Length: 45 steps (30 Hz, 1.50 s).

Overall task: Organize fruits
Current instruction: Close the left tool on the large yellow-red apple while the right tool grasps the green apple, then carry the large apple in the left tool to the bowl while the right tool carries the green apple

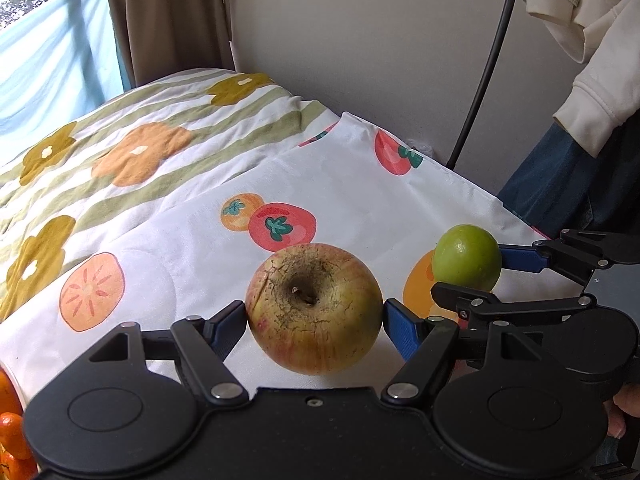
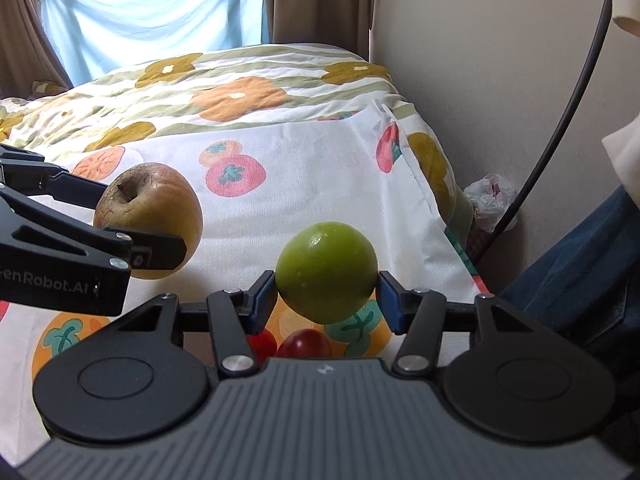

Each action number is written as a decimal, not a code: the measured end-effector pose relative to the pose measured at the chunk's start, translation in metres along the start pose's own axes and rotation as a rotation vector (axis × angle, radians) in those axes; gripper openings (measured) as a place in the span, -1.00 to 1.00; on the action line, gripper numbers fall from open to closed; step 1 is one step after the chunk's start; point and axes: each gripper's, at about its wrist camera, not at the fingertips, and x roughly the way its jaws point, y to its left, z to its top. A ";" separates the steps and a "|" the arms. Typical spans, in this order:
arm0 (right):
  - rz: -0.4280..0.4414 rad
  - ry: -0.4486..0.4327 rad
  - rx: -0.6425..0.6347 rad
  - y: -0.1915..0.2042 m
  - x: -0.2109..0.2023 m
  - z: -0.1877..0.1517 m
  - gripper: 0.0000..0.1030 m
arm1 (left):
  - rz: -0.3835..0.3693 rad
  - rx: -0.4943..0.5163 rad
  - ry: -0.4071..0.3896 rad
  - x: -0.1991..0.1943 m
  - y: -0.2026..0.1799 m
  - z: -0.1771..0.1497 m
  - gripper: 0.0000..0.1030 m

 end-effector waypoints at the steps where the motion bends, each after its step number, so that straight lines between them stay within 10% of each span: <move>1: 0.006 -0.008 -0.003 0.001 -0.002 0.003 0.34 | 0.005 -0.008 -0.006 -0.004 0.001 -0.001 0.51; 21: 0.252 -0.106 -0.116 0.064 -0.050 0.041 0.34 | 0.259 -0.321 -0.154 -0.114 0.054 -0.045 0.52; 45: 0.519 -0.136 -0.306 0.226 -0.066 0.077 0.34 | 0.487 -0.606 -0.215 -0.203 0.166 -0.109 0.51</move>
